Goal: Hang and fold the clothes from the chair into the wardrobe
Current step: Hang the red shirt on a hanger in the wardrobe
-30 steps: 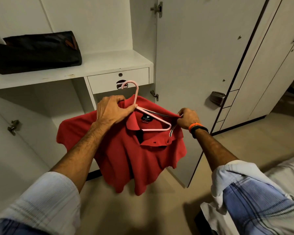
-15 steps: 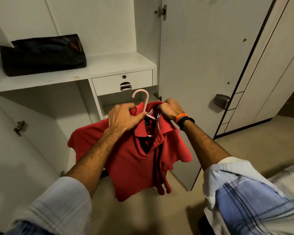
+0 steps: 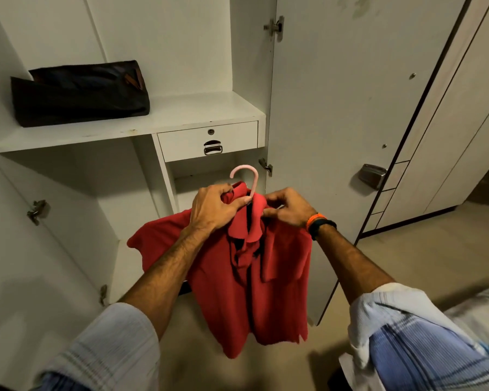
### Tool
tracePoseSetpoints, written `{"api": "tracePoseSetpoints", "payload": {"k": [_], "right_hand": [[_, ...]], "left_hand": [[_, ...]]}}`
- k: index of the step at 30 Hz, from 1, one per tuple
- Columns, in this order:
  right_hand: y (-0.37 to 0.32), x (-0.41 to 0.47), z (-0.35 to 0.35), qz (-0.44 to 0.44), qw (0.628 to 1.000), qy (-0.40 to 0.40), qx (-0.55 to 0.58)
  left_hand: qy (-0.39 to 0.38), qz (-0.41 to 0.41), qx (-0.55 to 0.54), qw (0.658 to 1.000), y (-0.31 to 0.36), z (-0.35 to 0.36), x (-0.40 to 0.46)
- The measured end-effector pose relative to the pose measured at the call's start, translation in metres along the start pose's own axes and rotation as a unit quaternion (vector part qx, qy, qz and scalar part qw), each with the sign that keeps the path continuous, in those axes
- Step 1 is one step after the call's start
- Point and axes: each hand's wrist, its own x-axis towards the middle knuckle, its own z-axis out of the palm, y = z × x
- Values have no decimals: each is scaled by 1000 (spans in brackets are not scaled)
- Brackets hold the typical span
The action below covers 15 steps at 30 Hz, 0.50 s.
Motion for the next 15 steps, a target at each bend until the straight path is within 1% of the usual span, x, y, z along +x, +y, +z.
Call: {"api": "tracePoseSetpoints", "payload": {"k": [2,5,8,10,12,15], "right_hand": [[3,0,6,0,999,33,8],[9,-5,9,4,993,104,60],[13,-6,2,5,991,113,67],[12,-7,0,5,992,105,69],[9,-7,1,2,994,97,57],[11,-4,1,9,995,90,43]], "left_hand": [[-14,10,-20,1000,0,1,0],[-75,5,-81,994,-2,-8,4],[-113,-19,-128,985,-11,-20,9],[-96,-24,-115,988,-16,-25,9],[-62,-24,-92,994,-17,-25,6],[-2,-37,-104,994,-12,-22,3]]}}
